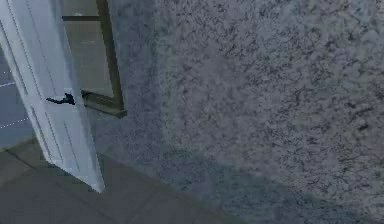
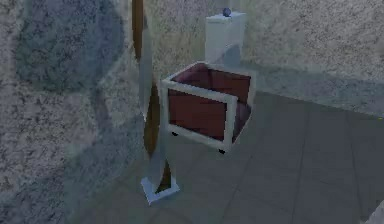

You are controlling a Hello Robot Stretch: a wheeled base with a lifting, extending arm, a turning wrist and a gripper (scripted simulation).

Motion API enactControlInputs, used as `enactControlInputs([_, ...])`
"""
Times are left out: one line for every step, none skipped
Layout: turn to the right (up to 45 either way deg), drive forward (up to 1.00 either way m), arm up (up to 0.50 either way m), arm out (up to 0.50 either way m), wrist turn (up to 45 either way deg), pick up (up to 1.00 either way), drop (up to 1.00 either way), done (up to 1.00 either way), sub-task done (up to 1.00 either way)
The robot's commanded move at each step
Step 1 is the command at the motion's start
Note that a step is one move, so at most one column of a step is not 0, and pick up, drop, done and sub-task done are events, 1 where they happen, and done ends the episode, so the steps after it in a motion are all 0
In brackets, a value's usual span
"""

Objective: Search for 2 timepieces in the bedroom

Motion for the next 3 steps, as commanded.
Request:
enactControlInputs([-45.0, 0.0, 0.0, 0.0, 0.0, 0.0, 0.0, 0.0, 0.0])
enactControlInputs([-9.0, 0.0, 0.0, 0.0, 0.0, 0.0, 0.0, 0.0, 0.0])
enactControlInputs([-3.0, 0.0, 0.0, 0.0, 0.0, 0.0, 0.0, 0.0, 0.0])
